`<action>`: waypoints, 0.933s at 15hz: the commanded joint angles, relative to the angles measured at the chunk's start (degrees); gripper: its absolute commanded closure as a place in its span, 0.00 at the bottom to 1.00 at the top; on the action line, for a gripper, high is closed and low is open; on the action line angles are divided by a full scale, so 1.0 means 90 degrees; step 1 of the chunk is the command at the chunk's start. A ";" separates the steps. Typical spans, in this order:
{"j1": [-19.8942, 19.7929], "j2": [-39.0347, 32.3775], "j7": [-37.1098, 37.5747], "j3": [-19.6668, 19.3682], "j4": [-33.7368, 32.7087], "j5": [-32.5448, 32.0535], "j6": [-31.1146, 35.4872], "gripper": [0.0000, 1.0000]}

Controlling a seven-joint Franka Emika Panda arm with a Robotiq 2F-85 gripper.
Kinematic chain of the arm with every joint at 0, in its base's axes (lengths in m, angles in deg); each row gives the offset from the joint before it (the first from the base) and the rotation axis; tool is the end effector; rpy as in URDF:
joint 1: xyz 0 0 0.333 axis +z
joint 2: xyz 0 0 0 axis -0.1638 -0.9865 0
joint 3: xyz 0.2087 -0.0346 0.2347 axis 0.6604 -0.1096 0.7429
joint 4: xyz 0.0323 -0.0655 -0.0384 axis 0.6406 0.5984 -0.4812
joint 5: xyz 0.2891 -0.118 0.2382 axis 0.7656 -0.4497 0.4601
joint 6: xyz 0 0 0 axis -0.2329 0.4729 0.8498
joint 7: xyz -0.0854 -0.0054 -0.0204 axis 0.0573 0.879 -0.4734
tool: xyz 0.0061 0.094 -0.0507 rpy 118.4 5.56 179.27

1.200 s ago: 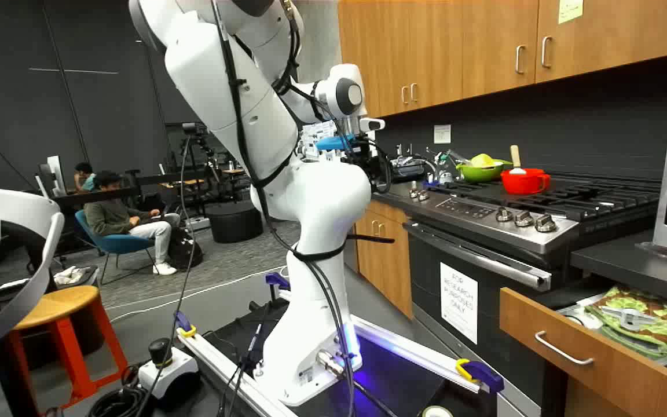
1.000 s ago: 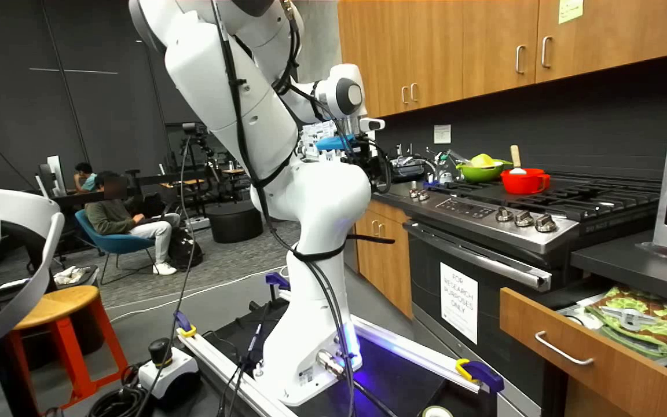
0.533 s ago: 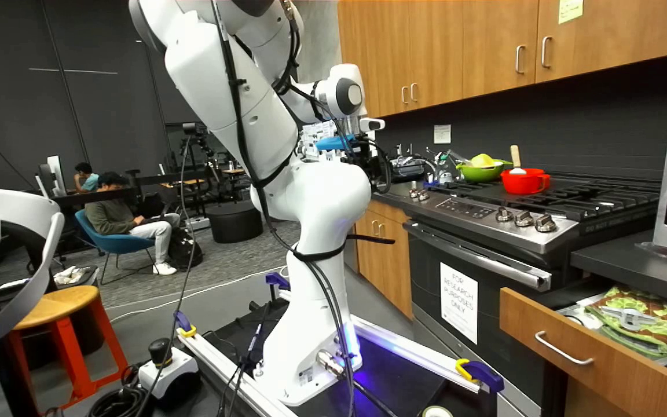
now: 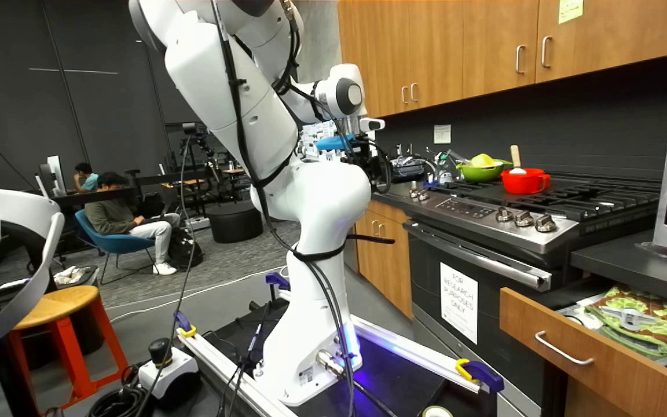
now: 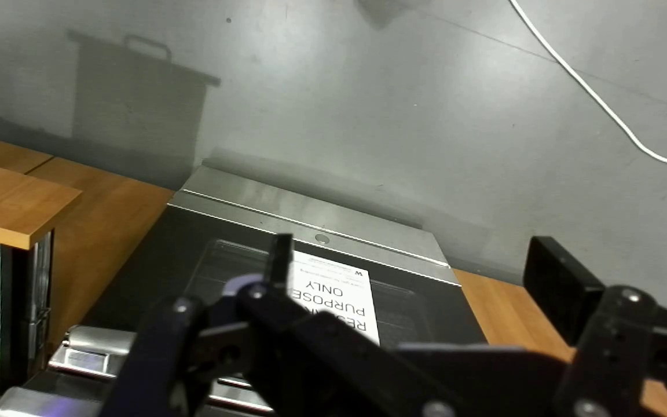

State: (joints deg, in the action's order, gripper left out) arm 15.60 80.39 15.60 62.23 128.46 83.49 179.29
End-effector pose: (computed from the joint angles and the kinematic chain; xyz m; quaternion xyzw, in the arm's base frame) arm 0.3258 0.1380 0.4317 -0.9945 0.0847 -0.0616 0.0070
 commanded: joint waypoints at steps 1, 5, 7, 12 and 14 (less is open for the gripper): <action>0.0038 -0.0005 0.0022 -0.0041 -0.0009 -0.0033 -0.0013 0.00; -0.0003 0.0010 0.0092 -0.0047 0.0003 -0.0021 0.0022 0.00; -0.0073 0.0041 0.0174 -0.0128 0.0045 0.0030 0.0064 0.00; -0.0382 0.0090 0.0457 -0.0346 0.0165 0.0084 0.0183 0.00; -0.0502 0.0093 0.0529 -0.0457 0.0210 0.0112 0.0220 0.00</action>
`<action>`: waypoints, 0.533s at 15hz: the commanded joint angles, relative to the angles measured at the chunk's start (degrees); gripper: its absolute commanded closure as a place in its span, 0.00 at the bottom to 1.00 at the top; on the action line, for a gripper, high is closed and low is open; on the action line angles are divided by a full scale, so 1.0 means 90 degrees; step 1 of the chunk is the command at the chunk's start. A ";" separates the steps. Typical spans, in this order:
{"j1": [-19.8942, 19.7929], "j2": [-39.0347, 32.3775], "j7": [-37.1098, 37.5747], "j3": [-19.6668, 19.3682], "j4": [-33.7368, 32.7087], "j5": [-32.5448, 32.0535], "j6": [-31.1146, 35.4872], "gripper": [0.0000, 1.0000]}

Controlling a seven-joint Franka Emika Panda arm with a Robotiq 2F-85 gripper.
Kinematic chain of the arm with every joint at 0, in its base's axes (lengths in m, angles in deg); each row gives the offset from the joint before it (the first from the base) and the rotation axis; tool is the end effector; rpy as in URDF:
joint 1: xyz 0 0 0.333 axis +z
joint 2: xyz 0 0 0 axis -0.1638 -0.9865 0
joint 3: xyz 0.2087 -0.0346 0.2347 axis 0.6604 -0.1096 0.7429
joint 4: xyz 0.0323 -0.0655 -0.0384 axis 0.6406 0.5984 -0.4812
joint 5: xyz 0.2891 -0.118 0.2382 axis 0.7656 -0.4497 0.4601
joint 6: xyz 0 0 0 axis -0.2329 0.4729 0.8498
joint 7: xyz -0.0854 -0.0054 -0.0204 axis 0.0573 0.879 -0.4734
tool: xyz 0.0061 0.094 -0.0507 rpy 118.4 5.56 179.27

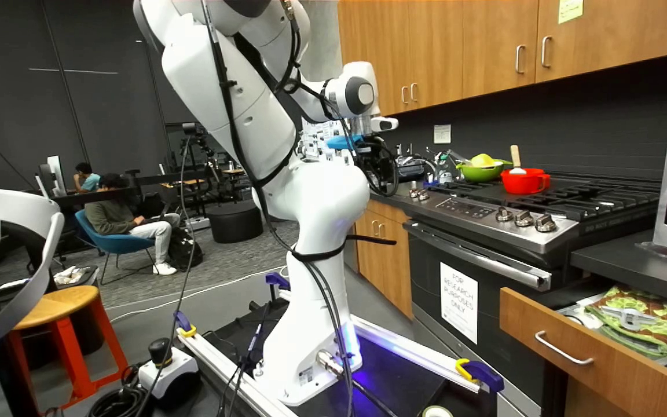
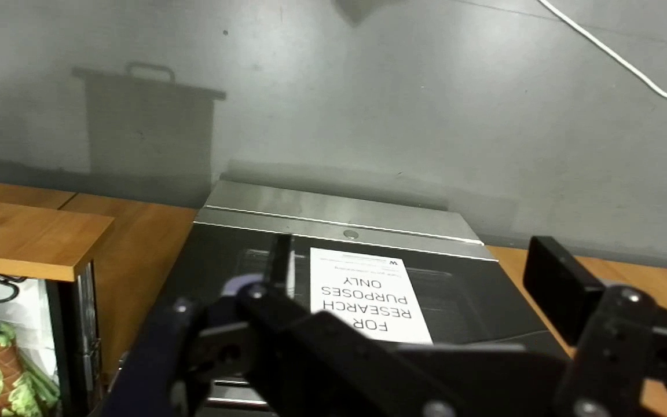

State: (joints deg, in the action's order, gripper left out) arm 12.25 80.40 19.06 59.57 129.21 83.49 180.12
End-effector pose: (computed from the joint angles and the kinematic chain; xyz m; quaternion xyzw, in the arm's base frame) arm 0.3365 0.1024 0.4298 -0.9845 0.1634 -0.0599 0.0198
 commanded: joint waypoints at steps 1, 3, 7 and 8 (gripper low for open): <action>-0.0180 0.0084 0.0174 -0.0226 0.0147 0.0140 0.0144 0.00; -0.0303 0.0092 0.0279 -0.0321 0.0186 0.0153 0.0152 0.00; -0.0492 0.0075 0.0607 -0.0464 0.0215 0.0266 0.0163 0.00; -0.0525 0.0073 0.0713 -0.0482 0.0209 0.0321 0.0160 0.00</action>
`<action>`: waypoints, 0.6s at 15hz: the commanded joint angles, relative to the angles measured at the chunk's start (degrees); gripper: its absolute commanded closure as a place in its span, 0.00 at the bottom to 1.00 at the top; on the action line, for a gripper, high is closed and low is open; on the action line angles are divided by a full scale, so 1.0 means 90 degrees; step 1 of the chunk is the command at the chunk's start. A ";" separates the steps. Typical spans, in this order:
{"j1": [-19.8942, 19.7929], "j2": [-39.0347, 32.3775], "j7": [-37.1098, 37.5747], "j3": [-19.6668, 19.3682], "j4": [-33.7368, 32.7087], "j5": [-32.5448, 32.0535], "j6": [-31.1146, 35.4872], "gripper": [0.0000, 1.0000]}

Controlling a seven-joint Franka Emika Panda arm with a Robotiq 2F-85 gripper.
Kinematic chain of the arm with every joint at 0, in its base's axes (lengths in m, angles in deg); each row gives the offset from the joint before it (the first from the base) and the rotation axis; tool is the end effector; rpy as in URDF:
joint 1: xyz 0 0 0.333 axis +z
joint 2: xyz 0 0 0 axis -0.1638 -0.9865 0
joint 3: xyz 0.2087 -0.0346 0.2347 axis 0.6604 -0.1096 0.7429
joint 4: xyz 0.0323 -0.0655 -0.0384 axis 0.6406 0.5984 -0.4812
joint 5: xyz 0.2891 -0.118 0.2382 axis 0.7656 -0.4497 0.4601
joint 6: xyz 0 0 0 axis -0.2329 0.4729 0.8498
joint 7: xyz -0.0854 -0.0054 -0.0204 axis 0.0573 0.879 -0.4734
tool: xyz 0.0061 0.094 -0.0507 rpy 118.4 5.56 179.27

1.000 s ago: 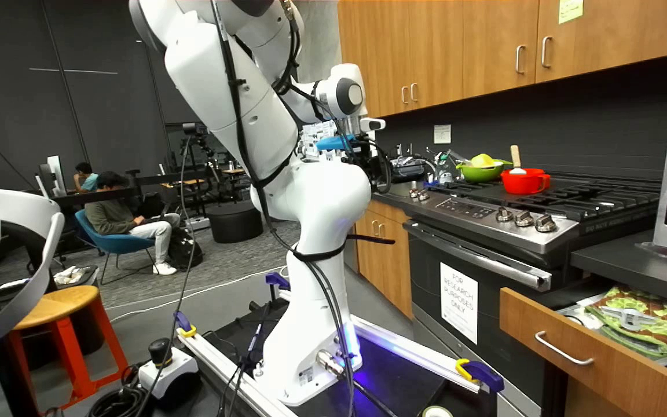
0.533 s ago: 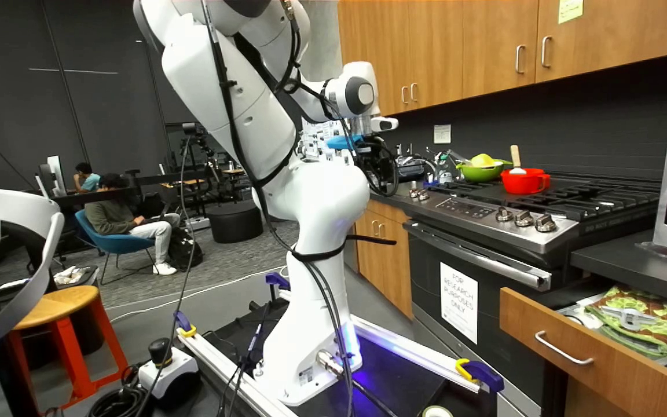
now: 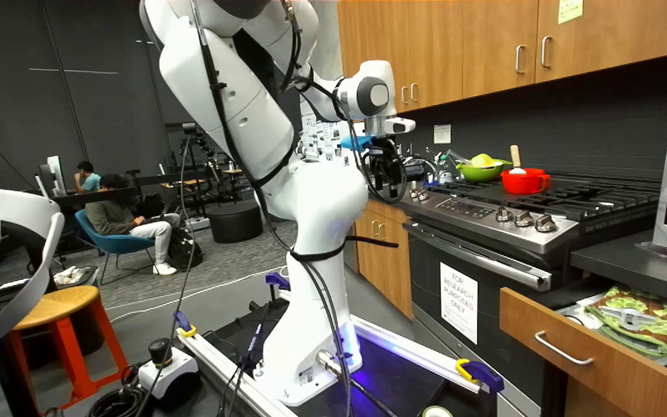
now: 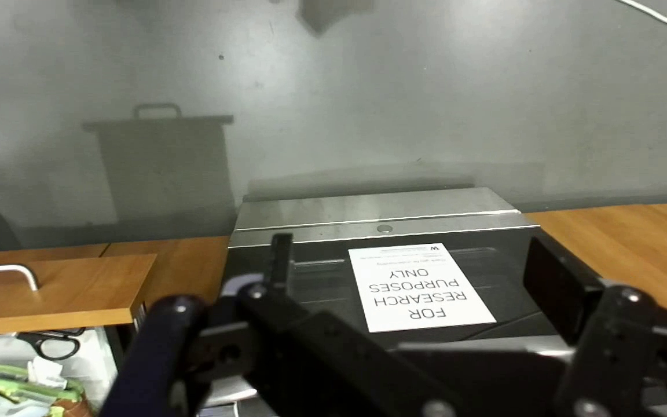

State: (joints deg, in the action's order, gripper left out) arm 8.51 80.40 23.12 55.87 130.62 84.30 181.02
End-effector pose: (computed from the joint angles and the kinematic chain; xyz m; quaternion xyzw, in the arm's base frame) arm 0.3426 0.0575 0.4227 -0.9632 0.2609 -0.0504 0.0414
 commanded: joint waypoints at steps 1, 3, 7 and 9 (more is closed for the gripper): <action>-0.0145 0.0068 0.0363 -0.0080 0.0045 0.0271 0.0060 0.00; -0.0215 0.0053 0.0639 -0.0078 0.0038 0.0347 0.0067 0.00; -0.0172 0.0001 0.0726 -0.0072 -0.0010 0.0351 -0.0013 0.00; -0.0157 0.0001 0.0742 -0.0075 -0.0010 0.0425 -0.0013 0.00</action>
State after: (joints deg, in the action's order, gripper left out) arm 6.99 80.41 29.74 55.34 130.63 88.26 181.06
